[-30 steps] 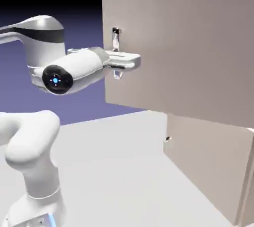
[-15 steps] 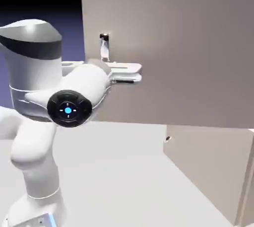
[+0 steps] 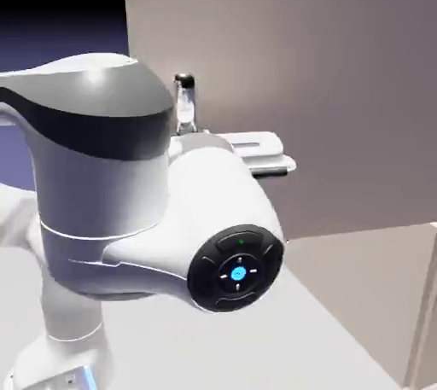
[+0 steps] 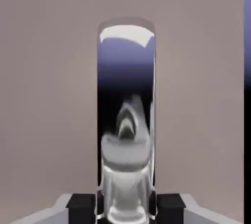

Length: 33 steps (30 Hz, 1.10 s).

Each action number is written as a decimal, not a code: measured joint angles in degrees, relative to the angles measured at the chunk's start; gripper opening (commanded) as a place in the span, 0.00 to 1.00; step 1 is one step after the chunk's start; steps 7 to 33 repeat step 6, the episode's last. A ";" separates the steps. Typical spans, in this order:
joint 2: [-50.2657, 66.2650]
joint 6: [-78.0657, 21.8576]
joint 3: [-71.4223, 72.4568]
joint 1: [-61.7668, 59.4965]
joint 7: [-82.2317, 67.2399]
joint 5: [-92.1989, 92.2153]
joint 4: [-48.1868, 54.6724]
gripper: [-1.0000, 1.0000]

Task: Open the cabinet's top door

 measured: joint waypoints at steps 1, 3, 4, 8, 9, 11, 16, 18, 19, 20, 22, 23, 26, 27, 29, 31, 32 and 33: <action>-0.24 -1.13 -1.27 2.08 0.43 -0.41 1.92 0.00; -0.88 -3.37 -3.67 6.23 1.42 -1.17 5.83 0.00; -1.28 -4.49 -4.79 8.31 1.97 -1.51 7.82 0.00; -2.25 -6.76 -6.90 12.48 3.27 -2.11 11.94 0.00; -2.25 -6.76 -6.90 12.48 3.27 -2.11 11.94 0.00; -2.25 -6.76 -6.90 12.48 3.27 -2.11 11.94 0.00; -2.25 -6.76 -6.90 12.48 3.27 -2.11 11.94 0.00; -2.25 -6.76 -6.90 12.48 3.27 -2.11 11.94 0.00; -2.25 -6.76 -6.90 12.48 3.27 -2.11 11.94 0.00; -2.25 -6.76 -6.90 12.48 3.27 -2.11 11.94 0.00; -2.25 -6.76 -6.90 12.48 3.27 -2.11 11.94 0.00; -2.25 -6.76 -6.90 12.48 3.27 -2.11 11.94 0.00; -2.25 -6.76 -6.90 12.48 3.27 -2.11 11.94 0.00; -2.25 -6.76 -6.90 12.48 3.27 -2.11 11.94 0.00; -2.25 -6.76 -6.90 12.48 3.27 -2.11 11.94 0.00; -2.25 -6.76 -6.90 12.48 3.27 -2.11 11.94 0.00; -2.25 -6.76 -6.90 12.48 3.27 -2.11 11.94 0.00; -2.25 -6.76 -6.90 12.48 3.27 -2.11 11.94 0.00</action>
